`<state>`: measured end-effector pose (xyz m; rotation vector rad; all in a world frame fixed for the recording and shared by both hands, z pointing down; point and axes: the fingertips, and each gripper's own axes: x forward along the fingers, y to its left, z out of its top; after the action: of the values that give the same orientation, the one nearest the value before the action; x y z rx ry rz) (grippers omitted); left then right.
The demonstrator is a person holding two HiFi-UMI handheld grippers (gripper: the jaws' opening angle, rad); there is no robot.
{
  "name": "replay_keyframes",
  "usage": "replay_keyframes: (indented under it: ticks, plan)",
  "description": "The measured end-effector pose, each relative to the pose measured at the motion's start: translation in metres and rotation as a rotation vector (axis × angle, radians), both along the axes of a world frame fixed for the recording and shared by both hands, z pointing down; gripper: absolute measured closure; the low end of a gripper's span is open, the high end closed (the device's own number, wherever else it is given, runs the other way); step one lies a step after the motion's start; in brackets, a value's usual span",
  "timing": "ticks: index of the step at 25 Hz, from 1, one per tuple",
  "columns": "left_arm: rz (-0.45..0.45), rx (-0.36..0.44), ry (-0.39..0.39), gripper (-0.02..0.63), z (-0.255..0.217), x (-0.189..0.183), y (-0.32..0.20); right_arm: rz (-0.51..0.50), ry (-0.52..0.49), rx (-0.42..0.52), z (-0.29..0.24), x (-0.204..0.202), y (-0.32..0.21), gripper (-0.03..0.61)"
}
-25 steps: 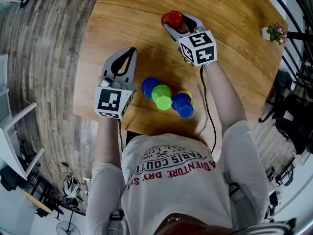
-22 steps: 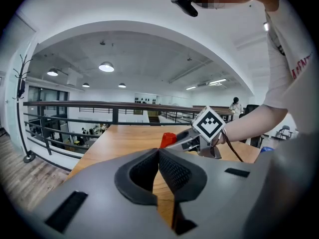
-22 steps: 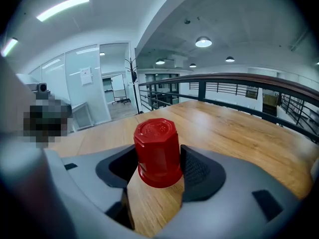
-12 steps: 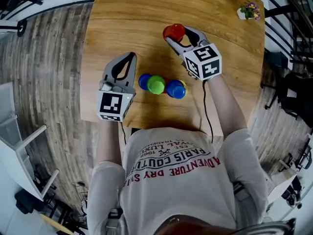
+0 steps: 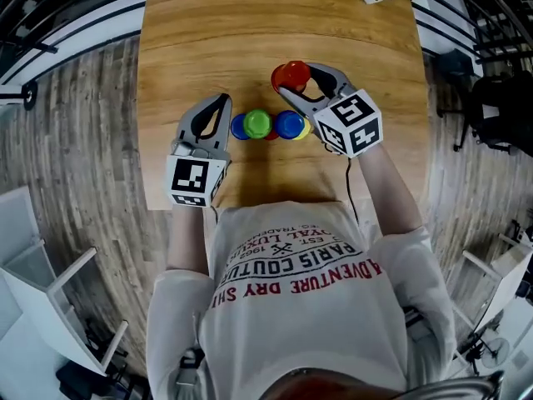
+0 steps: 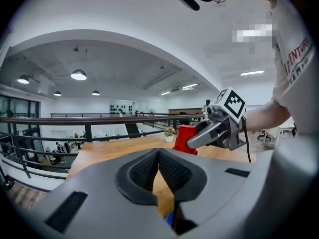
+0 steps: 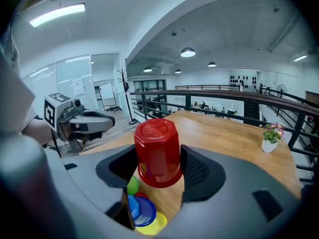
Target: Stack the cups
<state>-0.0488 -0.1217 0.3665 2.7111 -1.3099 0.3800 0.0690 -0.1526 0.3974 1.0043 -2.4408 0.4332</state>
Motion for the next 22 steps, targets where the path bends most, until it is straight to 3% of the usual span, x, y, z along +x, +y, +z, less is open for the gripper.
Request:
replay_keyframes:
  ticks: [11, 22]
  plan:
    - [0.090, -0.002, 0.010, 0.597, -0.001, 0.001, 0.037, 0.061, 0.007, -0.029, 0.011, -0.008, 0.070, 0.301]
    - [0.078, -0.014, 0.008, 0.597, 0.005, -0.017, 0.047, 0.060, 0.036, -0.048, 0.028, -0.023, 0.078, 0.299]
